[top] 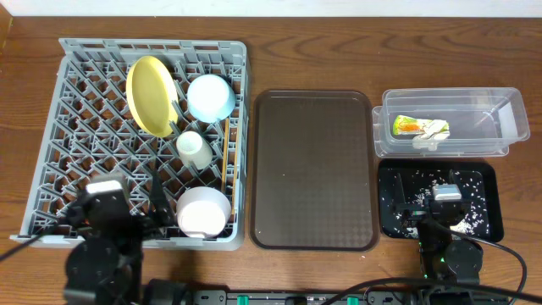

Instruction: Sort waste into correct bins and load items into the dishwasher

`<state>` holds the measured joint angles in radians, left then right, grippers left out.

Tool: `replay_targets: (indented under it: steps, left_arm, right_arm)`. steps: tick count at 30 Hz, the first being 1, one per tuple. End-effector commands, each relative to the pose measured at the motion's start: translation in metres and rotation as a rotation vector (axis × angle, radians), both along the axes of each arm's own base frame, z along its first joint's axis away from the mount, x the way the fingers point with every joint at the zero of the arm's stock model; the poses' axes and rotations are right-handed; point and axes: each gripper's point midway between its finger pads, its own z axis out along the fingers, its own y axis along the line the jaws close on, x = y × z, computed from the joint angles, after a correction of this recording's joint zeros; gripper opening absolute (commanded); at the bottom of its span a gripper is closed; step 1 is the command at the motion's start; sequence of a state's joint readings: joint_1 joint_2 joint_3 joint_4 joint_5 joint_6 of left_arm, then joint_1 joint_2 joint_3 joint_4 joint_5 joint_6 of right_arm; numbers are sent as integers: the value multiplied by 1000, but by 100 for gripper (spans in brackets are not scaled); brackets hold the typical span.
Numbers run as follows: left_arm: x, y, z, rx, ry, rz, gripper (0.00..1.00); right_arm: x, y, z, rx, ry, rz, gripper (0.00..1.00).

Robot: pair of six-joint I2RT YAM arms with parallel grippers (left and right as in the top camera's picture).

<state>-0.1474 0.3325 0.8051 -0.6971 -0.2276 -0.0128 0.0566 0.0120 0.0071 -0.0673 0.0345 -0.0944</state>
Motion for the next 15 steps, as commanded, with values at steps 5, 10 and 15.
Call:
replay_targets:
  steps: [5,10,15]
  left_arm:
    - [15,-12,-28,-138,-145,-47,96]
    - [28,-13,-23,-187,-319,-52,96]
    - [32,-13,-13,-197,-512,-68,96]
  right_arm:
    - [0,-1,0,11,0,-7,99]
    - [0,-1,0,11,0,-7,99]
    - [0,-1,0,11,0,-7,99]
